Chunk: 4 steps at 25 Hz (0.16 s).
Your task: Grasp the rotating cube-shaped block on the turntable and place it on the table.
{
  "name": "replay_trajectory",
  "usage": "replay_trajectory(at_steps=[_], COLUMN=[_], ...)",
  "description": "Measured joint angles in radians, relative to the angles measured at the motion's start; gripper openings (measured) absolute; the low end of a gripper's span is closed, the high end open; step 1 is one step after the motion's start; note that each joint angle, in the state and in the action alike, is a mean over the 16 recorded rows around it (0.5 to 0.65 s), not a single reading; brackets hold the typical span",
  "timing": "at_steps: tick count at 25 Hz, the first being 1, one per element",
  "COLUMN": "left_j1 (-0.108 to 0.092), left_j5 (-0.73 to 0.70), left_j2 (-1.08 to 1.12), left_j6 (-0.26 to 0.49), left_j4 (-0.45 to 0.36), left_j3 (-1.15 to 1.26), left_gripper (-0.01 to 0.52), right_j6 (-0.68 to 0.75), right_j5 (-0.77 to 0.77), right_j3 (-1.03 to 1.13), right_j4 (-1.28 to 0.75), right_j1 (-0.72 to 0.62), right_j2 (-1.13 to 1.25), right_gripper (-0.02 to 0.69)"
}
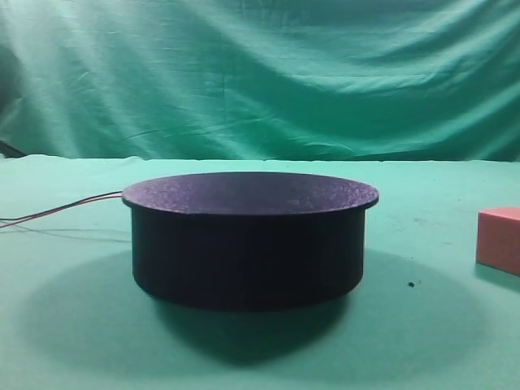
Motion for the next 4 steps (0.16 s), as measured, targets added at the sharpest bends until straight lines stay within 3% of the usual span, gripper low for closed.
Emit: replay_trajectory(at_steps=[4], left_j1=[0.000], left_j5=[0.000], left_j2=[0.000], left_j6=[0.000], left_j4=[0.000], left_j3=[0.000], left_gripper=[0.000], right_j6=[0.000], right_j5=[0.000], right_j3=[0.000], right_j4=[0.001], right_j1=[0.000], right_j2=[0.000], right_gripper=[0.000])
